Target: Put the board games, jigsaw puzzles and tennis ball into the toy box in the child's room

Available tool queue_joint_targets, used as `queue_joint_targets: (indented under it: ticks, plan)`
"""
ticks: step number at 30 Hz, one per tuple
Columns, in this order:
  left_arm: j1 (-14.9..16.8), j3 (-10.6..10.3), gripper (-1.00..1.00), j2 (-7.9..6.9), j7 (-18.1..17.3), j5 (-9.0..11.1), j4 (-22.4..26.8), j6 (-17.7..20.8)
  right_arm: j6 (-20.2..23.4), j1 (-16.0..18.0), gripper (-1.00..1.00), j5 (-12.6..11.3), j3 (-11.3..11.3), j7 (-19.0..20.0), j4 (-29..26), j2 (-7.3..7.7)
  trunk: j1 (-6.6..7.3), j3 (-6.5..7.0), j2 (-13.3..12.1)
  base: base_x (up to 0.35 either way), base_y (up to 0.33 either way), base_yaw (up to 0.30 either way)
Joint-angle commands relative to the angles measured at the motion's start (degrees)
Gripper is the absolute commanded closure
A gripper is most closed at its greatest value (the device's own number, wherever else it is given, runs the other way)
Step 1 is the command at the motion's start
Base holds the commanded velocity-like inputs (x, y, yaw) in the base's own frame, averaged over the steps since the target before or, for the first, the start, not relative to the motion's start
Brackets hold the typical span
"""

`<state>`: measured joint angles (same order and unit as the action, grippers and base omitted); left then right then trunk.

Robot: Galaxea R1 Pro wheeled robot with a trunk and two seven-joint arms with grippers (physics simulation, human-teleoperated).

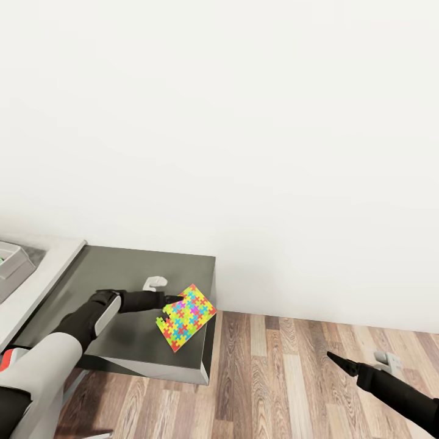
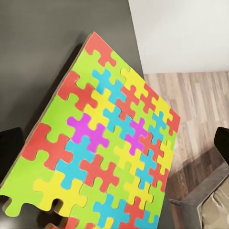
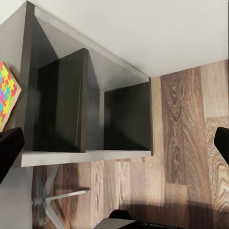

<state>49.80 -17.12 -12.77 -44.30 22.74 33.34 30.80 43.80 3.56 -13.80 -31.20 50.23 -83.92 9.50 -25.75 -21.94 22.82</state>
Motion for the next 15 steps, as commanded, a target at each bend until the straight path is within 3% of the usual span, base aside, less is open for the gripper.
queue_joint_targets:
  ticks: [1, 15]
  plan:
    - [0.08, -0.25, -1.0, -0.12, 0.09, 0.55, 0.05, 0.42, 0.32, 0.04, -1.0, -0.15, -0.41, 0.16, -0.02, 0.0, -0.03, -0.09, 0.1, 0.0, 0.0, 0.0]
    - [0.12, -0.11, -1.0, -0.65, 0.33, 0.63, 0.06, 0.49, 0.32, 0.04, -1.0, -0.12, -1.82, 2.03, -0.1, -0.12, -0.03, -0.09, 0.1, 0.0, 0.0, 0.0]
